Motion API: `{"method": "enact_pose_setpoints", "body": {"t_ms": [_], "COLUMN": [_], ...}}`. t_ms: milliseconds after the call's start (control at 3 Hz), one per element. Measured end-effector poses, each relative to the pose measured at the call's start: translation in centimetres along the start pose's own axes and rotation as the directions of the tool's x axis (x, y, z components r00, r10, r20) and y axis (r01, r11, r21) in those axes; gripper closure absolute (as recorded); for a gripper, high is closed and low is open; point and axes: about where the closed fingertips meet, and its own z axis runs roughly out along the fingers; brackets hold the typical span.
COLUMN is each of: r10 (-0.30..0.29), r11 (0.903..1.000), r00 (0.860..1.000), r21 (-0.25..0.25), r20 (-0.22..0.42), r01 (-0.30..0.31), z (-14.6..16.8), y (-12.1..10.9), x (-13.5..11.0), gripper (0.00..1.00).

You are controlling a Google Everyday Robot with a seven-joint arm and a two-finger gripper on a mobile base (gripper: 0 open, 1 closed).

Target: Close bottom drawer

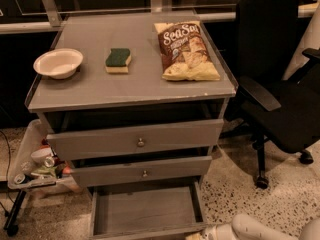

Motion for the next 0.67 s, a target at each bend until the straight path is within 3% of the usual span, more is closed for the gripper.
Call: {"method": "enact_pose_setpoints", "body": {"t_ms": [333, 667], "r10": [0.006, 0.074], "r11": [1.0, 0.9972], "r00": [1.0, 0.994], "r21": [-0.008, -0.019], "r20": [0.0, 0.082], "r01": [-0.006, -0.073], "z": [0.2, 1.2], "y": [0.0, -1.3], "x": [0.1, -0.8], "gripper": [1.0, 1.0]}}
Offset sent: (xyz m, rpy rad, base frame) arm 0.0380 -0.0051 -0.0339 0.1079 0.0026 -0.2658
